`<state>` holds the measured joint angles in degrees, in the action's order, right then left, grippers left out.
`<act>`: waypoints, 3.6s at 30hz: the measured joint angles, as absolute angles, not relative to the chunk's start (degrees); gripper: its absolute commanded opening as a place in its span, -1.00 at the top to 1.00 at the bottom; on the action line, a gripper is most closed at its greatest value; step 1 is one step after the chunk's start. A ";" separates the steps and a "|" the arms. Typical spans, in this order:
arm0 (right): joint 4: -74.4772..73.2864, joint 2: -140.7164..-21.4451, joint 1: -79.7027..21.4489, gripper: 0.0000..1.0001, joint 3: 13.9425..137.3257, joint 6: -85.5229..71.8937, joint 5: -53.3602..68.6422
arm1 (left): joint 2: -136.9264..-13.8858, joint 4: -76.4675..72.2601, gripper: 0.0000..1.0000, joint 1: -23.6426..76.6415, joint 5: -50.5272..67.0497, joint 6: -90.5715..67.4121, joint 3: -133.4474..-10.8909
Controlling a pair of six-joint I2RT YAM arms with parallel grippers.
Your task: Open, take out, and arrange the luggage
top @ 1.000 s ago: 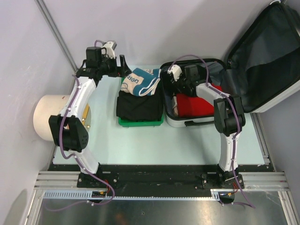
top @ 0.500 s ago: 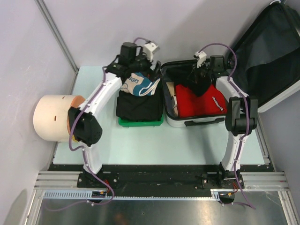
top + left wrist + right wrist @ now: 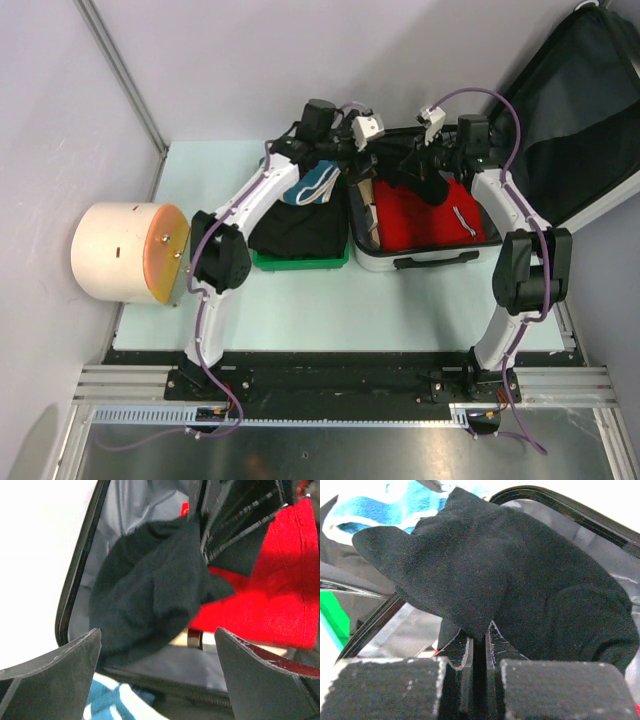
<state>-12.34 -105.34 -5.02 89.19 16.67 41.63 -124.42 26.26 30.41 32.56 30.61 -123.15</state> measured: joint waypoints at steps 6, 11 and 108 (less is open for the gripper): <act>-16.45 -100.62 -6.72 1.00 85.65 20.64 43.59 | -128.33 26.28 -0.90 33.58 32.75 34.44 -126.23; -18.22 -99.48 -7.73 1.00 84.49 21.67 44.27 | -126.82 25.43 -0.52 35.31 33.67 39.03 -120.27; -47.42 -116.53 10.85 -0.94 98.87 16.10 15.94 | -117.27 38.13 -0.90 38.13 20.38 -4.49 -119.20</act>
